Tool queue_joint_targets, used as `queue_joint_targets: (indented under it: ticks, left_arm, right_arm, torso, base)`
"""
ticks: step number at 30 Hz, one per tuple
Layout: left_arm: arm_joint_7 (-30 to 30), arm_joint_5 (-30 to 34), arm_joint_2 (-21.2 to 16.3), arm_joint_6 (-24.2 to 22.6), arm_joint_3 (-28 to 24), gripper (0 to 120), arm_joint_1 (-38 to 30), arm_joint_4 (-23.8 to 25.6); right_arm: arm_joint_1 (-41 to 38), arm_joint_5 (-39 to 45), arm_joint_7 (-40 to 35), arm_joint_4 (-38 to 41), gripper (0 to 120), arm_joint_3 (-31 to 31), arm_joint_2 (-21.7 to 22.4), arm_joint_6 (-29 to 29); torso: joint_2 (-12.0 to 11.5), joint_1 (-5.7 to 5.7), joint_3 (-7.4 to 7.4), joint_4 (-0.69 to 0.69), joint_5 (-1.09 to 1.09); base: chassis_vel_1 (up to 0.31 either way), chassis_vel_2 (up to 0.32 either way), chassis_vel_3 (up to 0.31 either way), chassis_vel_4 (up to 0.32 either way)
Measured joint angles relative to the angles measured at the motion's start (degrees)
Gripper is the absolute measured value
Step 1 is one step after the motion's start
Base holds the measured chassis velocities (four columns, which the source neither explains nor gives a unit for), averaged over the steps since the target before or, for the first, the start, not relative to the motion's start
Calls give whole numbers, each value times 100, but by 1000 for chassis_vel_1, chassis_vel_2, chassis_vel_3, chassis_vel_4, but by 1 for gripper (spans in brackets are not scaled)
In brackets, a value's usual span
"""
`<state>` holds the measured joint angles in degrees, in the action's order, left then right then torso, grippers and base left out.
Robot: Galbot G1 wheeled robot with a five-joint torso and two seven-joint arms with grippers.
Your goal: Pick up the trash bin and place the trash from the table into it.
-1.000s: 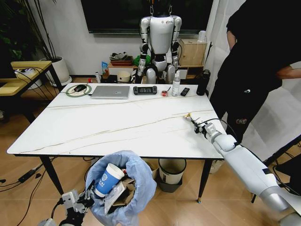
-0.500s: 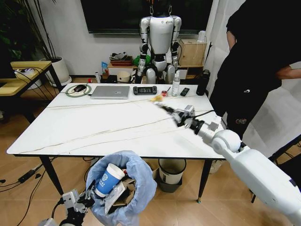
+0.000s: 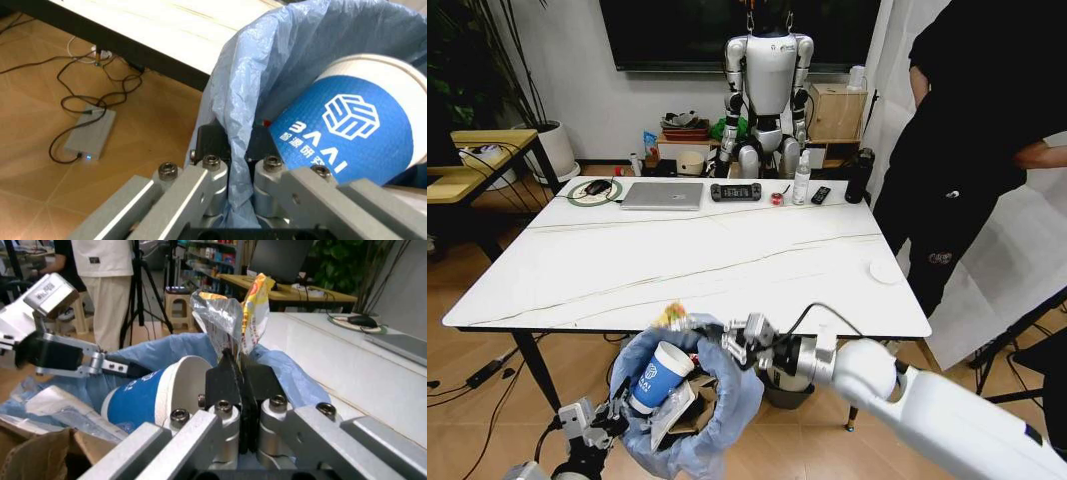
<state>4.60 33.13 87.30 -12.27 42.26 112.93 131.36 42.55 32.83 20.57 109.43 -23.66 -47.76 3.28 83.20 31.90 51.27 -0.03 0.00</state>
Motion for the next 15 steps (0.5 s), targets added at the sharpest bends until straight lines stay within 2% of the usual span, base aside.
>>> queue_joint_targets:
  ticks: [15]
  left_arm:
    - [-7, -32, 20, -9, -38, 0, -57, -123]
  right_arm:
    - [-252, 119, 97, 492, 0, -214, 9, -1]
  torso:
    - [-1, 0, 1, 0, 0]
  base:
    - [0, 0, 0, 0]
